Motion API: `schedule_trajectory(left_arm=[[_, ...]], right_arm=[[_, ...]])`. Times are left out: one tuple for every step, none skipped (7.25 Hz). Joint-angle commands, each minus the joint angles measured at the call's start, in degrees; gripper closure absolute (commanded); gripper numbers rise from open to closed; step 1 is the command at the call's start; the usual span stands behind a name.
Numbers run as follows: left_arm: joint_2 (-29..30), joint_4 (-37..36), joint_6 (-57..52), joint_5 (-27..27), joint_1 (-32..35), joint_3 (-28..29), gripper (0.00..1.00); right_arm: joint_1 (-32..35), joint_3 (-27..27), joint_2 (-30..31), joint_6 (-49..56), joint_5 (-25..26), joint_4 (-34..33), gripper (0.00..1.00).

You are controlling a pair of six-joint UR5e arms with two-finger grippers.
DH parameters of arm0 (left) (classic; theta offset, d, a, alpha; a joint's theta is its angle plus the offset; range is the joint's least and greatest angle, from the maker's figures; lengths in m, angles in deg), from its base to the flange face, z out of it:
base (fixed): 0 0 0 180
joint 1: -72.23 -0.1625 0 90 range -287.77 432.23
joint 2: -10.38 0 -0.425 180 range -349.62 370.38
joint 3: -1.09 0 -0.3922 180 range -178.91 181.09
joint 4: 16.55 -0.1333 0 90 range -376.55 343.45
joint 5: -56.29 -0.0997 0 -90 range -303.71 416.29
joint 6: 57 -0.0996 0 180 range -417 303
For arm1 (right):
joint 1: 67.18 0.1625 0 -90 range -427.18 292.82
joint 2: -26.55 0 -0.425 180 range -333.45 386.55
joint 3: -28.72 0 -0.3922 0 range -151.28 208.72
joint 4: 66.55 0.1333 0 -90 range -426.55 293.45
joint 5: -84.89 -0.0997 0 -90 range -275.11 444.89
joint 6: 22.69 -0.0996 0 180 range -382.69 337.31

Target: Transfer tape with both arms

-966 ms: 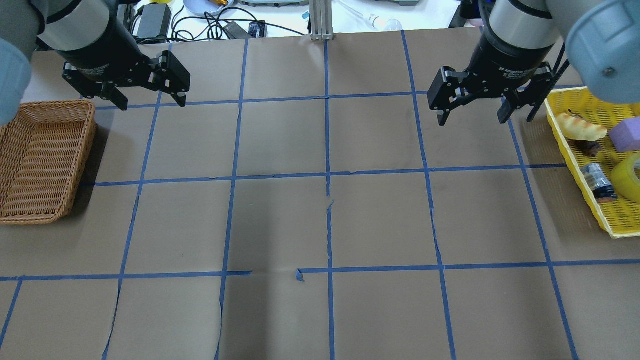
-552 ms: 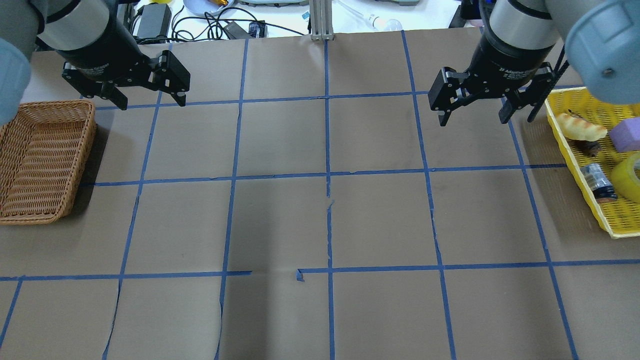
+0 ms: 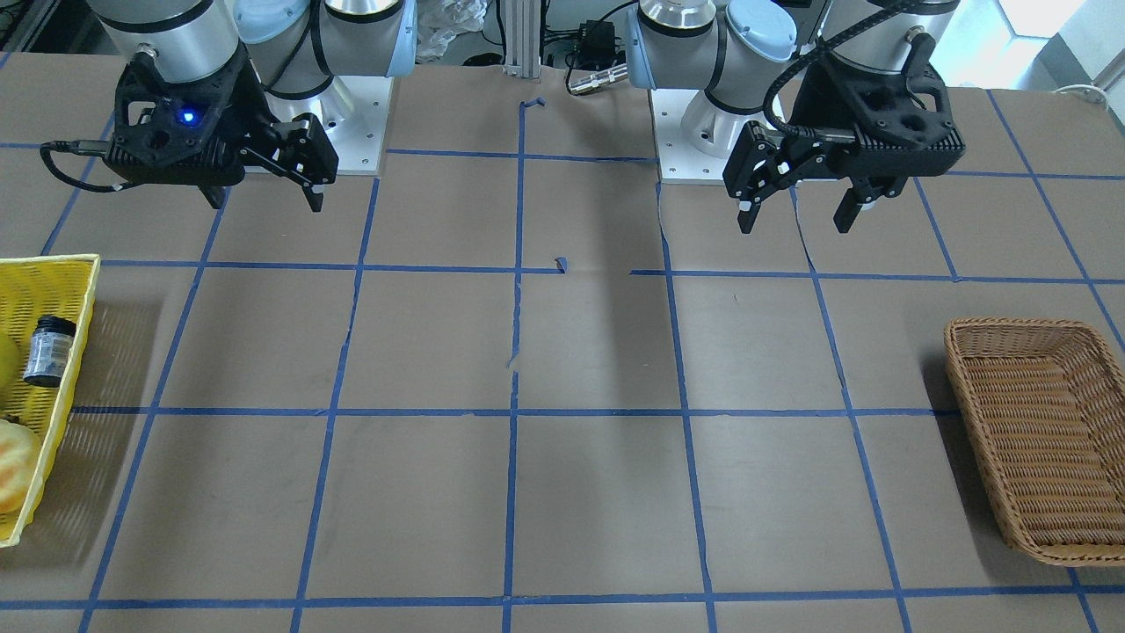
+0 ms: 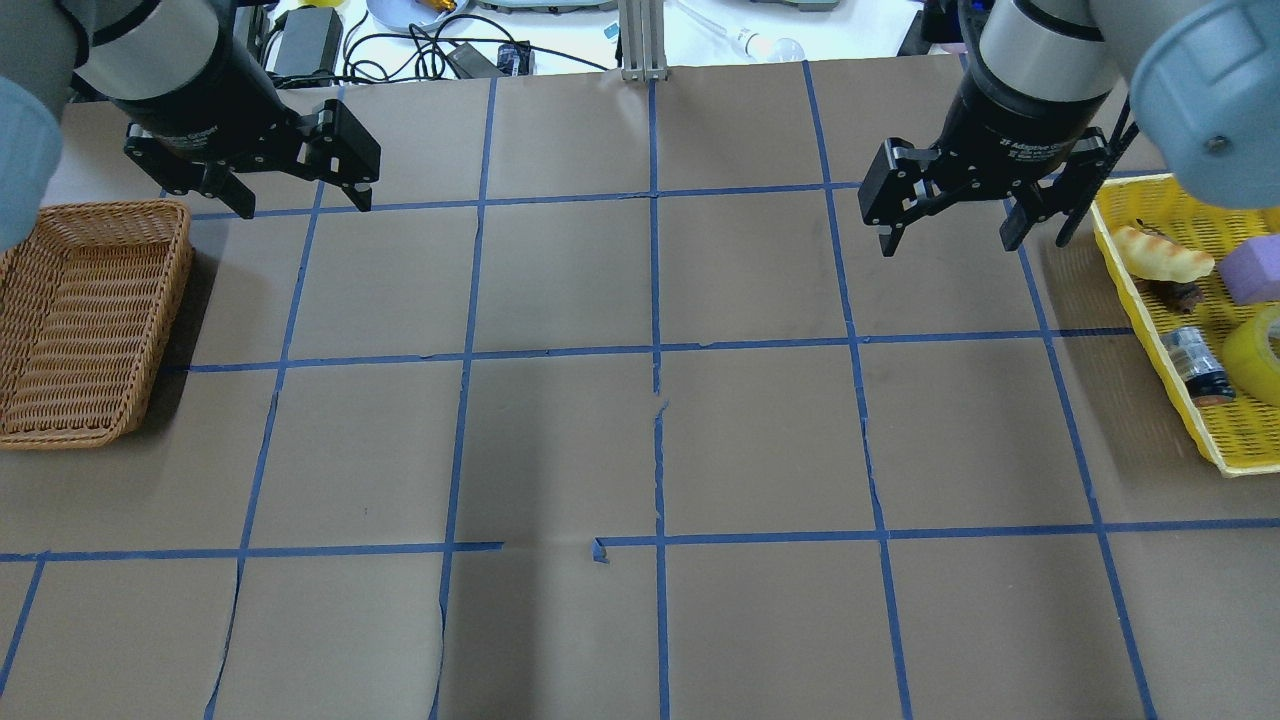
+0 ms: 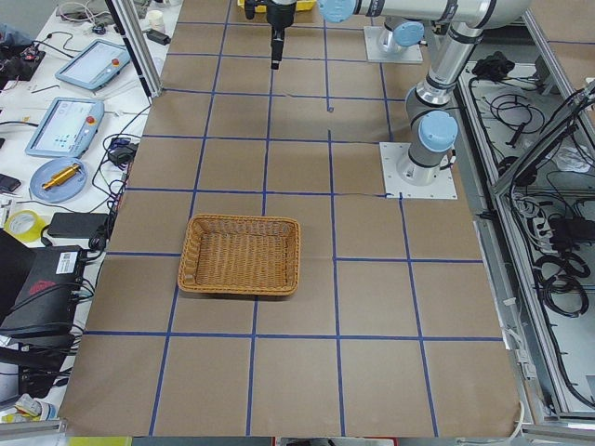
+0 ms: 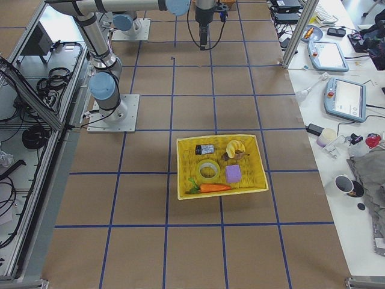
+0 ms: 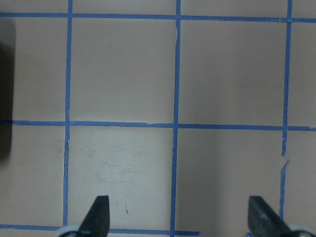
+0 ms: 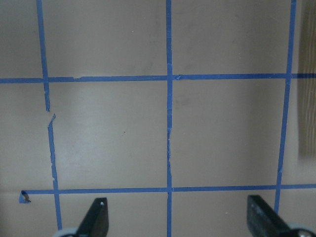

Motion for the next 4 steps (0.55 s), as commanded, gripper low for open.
schedule_trajectory(left_arm=[[0.0,-0.5,0.0,0.0,0.0,-0.2,0.0],[0.0,-0.6,0.0,0.1,0.1,-0.1,0.0],[0.0,-1.1,0.0,0.0,0.1,-0.3,0.0],[-0.1,-1.1,0.0,0.0,0.1,-0.3,0.0]], right_arm=[[0.1,0.0,0.0,0.0,-0.3,0.0,0.0],[0.2,-0.1,0.0,-0.2,-0.9,0.0,0.0],[0.2,0.0,-0.1,-0.6,0.0,0.0,0.0],[0.2,-0.1,0.0,-0.6,-0.1,-0.1,0.0]])
